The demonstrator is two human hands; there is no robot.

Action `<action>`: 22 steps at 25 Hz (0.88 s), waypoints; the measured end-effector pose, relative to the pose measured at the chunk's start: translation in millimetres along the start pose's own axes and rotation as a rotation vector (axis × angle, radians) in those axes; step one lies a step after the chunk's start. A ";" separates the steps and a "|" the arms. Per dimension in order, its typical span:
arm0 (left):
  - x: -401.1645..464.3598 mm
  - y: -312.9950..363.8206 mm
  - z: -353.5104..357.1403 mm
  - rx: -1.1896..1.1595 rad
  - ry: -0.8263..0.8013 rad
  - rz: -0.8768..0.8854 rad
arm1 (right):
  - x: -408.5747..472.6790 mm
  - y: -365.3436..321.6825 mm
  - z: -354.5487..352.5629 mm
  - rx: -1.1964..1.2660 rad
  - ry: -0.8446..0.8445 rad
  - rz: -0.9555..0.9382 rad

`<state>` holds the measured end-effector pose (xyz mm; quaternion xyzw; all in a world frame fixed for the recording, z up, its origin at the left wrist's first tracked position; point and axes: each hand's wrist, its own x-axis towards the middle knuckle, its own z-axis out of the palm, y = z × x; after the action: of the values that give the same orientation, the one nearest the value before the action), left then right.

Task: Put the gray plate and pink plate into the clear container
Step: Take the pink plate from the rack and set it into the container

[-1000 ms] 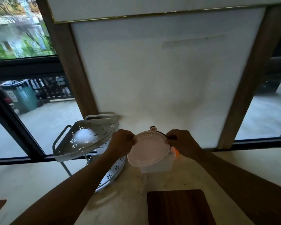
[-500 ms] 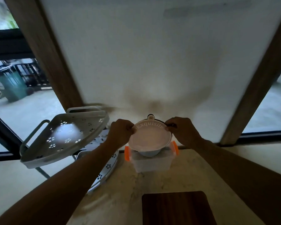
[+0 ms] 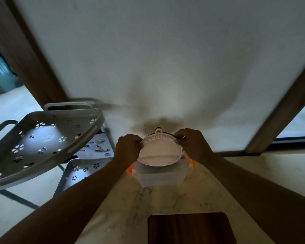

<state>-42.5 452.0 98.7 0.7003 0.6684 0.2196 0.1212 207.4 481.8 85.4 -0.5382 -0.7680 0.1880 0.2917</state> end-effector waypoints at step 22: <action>21.2 -23.0 62.5 -0.033 0.106 -0.023 | 10.7 34.1 50.1 -0.172 0.028 -0.032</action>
<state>-33.2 482.4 36.4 0.6779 0.6781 0.2659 0.0999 196.6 505.0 29.5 -0.5514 -0.7858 0.1088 0.2582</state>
